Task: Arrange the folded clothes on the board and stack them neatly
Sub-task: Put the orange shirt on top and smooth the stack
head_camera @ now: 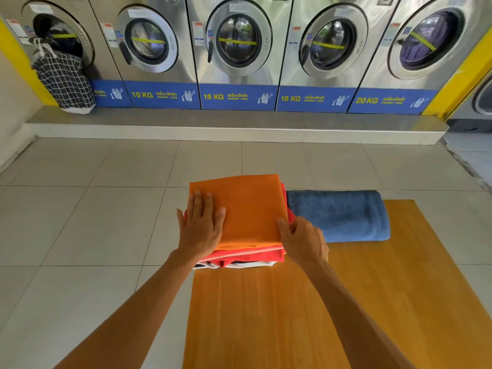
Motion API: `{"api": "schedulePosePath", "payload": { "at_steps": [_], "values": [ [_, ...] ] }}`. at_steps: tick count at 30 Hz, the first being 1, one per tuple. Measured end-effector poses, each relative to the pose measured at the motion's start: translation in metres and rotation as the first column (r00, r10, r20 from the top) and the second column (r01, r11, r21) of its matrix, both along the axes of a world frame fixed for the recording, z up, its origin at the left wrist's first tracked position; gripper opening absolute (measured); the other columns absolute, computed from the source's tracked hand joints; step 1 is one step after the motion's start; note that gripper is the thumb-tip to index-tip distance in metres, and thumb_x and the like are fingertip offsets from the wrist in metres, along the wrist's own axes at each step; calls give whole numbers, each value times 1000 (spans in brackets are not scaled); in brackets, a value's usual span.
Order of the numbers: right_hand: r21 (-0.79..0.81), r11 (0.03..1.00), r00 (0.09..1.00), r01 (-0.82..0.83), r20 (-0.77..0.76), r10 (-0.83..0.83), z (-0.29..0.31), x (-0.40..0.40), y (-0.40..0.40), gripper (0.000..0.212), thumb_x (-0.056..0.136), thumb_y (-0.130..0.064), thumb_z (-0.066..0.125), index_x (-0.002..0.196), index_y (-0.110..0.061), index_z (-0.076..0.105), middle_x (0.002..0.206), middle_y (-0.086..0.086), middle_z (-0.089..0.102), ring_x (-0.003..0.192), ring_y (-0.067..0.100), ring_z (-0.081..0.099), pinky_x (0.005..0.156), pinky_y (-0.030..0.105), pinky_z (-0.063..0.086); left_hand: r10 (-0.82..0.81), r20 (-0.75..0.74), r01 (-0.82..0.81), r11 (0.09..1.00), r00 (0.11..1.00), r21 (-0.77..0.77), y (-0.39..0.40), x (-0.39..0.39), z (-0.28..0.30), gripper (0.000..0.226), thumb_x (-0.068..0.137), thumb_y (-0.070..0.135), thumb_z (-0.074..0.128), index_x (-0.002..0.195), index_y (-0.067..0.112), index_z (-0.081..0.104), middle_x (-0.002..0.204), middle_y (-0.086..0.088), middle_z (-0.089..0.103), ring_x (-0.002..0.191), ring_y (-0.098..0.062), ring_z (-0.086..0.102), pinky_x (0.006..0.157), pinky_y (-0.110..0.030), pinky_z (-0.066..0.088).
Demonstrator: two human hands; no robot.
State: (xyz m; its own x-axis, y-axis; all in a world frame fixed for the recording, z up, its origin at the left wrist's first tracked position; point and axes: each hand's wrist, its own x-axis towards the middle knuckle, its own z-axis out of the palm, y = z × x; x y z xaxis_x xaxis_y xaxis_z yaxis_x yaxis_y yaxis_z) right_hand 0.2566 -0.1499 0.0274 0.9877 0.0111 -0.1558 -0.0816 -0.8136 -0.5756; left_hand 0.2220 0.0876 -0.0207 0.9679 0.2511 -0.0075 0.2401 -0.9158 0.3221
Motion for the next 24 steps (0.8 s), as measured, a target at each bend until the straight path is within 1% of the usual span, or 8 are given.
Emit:
{"api": "schedulePosePath", "payload": {
  "at_steps": [2,4,7,10,13,20,22,24],
  "values": [
    [128,991,996,-39,-73,48,-1,1,-5,41,99,-49,51,71,-19,49,65,1,62,58,20,61,51,33,48,-13,39,14,1000,999,-3,-5,4,0,89,82,74,-5,155,23,-7,164,-7,-4,151,-27,-4,117,-57,-1],
    [232,972,981,-40,-177,83,-3,1,-10,42,99,-48,53,73,-15,51,73,10,71,68,28,70,62,36,55,-37,-29,34,996,999,-85,-5,8,1,97,73,82,-14,154,29,-9,165,-3,-3,152,-25,-2,119,-57,1],
    [343,939,952,-24,-279,127,-6,-1,-21,41,100,-48,52,88,-9,60,77,5,76,67,20,75,77,42,62,-48,-139,36,995,989,-91,0,15,11,88,78,80,-1,153,35,-9,164,0,-8,151,-25,-6,119,-58,-2],
    [427,904,938,14,-318,135,-9,-3,-25,38,99,-45,55,90,-9,63,75,2,76,64,16,75,81,45,62,-53,-22,54,999,998,9,-9,13,23,80,84,75,6,153,38,-5,164,-2,-9,151,-28,-11,116,-57,-6],
    [468,883,933,39,-334,136,-7,-5,-26,32,99,-41,59,87,-11,62,73,3,77,64,17,75,81,46,62,-130,106,126,991,986,47,-36,13,30,76,86,74,2,154,39,3,164,-2,-9,150,-28,-11,116,-54,-10],
    [488,872,937,22,-314,152,-10,-7,-28,27,98,-35,62,82,-13,58,76,3,77,60,17,74,77,44,62,-247,70,240,967,967,87,-94,63,31,55,102,50,12,155,35,6,165,1,-3,151,-21,-10,119,-54,-4],
    [495,869,947,17,-287,145,-13,-9,-28,28,98,-34,62,87,-7,59,77,2,77,60,16,74,70,36,62,-215,-2,214,971,977,105,-98,81,26,56,100,52,10,154,38,6,165,2,0,151,-21,-7,119,-55,-5],
    [476,879,960,5,-248,129,-15,-12,-29,30,98,-33,61,94,-4,60,81,2,78,64,17,75,55,19,55,-178,-44,183,972,983,145,-101,90,21,57,99,55,13,153,40,10,165,3,7,152,-22,0,118,-56,-5]
  ]
}}
